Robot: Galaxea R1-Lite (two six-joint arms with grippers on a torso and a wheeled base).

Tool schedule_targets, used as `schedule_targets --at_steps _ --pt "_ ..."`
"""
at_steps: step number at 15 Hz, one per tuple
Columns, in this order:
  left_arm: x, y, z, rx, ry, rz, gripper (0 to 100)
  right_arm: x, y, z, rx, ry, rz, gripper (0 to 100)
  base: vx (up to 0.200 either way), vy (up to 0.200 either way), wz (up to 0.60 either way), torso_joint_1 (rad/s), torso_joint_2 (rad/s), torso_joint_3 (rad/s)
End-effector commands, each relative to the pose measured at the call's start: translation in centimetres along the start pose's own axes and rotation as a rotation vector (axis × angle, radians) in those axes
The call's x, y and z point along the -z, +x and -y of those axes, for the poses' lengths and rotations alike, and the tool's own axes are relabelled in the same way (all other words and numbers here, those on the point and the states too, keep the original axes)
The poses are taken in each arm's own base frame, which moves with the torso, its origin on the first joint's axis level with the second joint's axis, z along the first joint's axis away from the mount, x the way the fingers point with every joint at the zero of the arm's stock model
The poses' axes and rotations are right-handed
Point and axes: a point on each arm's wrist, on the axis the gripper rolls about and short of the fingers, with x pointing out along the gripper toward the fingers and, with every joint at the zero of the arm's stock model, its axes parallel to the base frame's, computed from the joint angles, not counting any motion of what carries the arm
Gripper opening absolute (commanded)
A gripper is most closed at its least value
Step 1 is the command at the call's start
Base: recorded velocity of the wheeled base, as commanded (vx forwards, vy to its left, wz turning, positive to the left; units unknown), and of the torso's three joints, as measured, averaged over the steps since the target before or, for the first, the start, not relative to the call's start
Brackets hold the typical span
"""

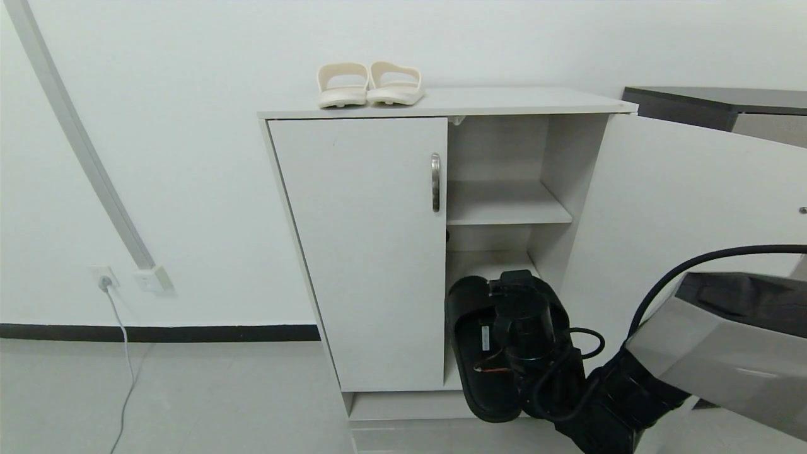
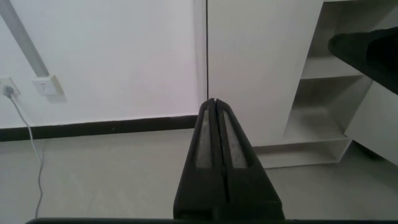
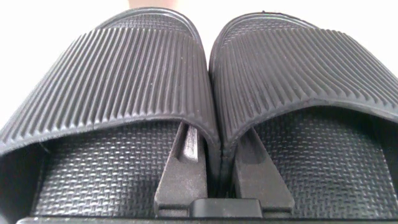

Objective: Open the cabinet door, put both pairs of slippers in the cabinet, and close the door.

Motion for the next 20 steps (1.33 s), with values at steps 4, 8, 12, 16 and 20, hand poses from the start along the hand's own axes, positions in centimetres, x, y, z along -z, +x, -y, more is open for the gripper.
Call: schedule_targets --at_steps 4,8,12,16,20 --pt "-0.1 0.0 0.0 -0.002 -0.008 -0.001 0 0.8 1.4 0.0 0.031 -0.001 -0.009 0 0.000 -0.050 0.00 0.002 0.00 0.001" --pt "-0.1 0.0 0.0 0.000 -0.007 -0.001 0 1.7 1.9 0.1 0.043 -0.014 -0.026 0 0.000 -0.200 0.00 0.001 0.00 0.001" --pt "-0.1 0.0 0.0 0.000 -0.008 -0.001 0 2.1 2.1 -0.3 0.026 -0.017 -0.029 0 0.000 -0.100 0.00 0.004 0.00 0.002" --pt "-0.1 0.0 0.0 -0.002 -0.008 -0.001 0 2.8 2.4 -1.7 -0.040 -0.014 -0.026 0 0.000 0.000 0.00 0.000 0.00 0.000" --pt "-0.1 0.0 0.0 0.000 -0.031 -0.001 0 3.1 3.1 -1.8 -0.034 -0.010 -0.024 0 0.000 0.000 0.00 0.000 0.00 0.000"
